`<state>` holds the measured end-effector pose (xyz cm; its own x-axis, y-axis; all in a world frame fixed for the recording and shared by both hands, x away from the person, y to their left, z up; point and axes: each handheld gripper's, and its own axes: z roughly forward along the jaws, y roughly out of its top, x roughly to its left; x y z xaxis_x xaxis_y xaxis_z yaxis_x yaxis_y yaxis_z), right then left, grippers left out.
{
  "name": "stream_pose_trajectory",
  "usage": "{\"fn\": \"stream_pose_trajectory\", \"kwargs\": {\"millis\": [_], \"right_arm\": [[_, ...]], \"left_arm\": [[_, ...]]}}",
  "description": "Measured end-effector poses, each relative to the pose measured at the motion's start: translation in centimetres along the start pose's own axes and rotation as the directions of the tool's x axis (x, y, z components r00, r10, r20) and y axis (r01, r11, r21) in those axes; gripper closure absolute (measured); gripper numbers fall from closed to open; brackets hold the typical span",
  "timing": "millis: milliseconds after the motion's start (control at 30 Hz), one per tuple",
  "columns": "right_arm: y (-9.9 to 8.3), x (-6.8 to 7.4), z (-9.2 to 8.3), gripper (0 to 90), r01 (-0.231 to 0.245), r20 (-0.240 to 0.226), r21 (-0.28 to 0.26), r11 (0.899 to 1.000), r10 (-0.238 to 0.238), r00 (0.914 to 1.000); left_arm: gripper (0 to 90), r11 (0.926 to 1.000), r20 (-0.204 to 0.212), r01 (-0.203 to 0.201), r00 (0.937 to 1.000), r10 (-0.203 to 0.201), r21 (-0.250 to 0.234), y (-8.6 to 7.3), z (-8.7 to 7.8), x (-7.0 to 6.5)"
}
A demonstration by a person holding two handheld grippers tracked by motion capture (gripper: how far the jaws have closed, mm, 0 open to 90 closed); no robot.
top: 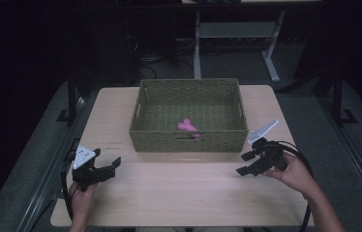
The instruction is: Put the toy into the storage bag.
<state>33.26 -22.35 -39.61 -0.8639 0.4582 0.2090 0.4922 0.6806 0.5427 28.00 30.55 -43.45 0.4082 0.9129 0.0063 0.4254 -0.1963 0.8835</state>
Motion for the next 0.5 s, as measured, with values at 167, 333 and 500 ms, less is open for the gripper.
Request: {"fn": "stream_pose_trajectory", "kwargs": {"millis": [167, 333, 500], "right_arm": [[-0.5, 0.3, 0.3, 33.1, 0.001, 0.009, 0.011, 1.000, -0.001, 1.0000], [-1.6, 0.9, 0.4, 32.5, 0.003, 0.025, 0.014, 1.000, -0.003, 0.9997], [-2.7, 1.6, 0.8, 31.5, 0.000, 0.031, 0.000, 1.000, 0.000, 0.9995]], "left_arm": [[13.9, 1.0000, 0.000, 0.001, 1.0000, -0.001, -0.002, 0.0, 0.0, 0.0], [13.9, 1.0000, -0.002, 0.004, 1.0000, -0.004, -0.005, 0.0, 0.0, 0.0], [13.9, 1.0000, -0.002, -0.008, 1.0000, 0.008, -0.002, 0.0, 0.0, 0.0]]}}
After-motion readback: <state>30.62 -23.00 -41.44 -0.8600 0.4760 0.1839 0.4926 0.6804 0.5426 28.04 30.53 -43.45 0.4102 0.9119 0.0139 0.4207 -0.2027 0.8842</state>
